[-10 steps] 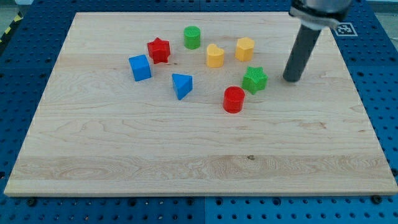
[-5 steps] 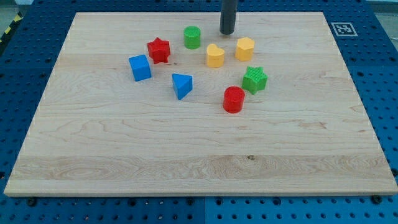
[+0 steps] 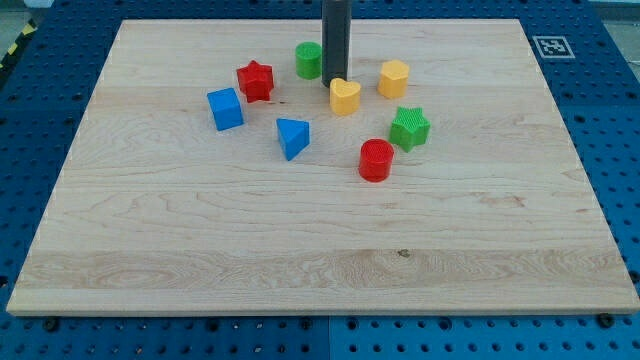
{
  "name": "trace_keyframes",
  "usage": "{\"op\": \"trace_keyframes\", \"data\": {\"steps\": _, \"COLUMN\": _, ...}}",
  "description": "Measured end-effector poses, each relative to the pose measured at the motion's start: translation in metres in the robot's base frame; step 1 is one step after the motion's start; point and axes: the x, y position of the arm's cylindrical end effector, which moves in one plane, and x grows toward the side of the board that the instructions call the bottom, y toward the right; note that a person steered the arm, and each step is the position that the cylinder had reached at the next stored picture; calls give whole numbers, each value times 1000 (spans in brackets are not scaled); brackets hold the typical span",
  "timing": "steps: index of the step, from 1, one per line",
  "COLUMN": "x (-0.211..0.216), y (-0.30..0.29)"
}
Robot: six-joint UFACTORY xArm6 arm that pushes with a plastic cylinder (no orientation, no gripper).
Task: Move the yellow heart toward the the blue triangle
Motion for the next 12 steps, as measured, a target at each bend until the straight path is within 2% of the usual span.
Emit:
{"op": "trace_keyframes", "data": {"steps": 4, "x": 1, "y": 24}}
{"op": "trace_keyframes", "data": {"steps": 6, "x": 22, "y": 49}}
{"op": "trace_keyframes", "data": {"steps": 7, "x": 23, "y": 50}}
{"op": "trace_keyframes", "data": {"steps": 10, "x": 31, "y": 2}}
{"op": "trace_keyframes", "data": {"steps": 12, "x": 31, "y": 21}}
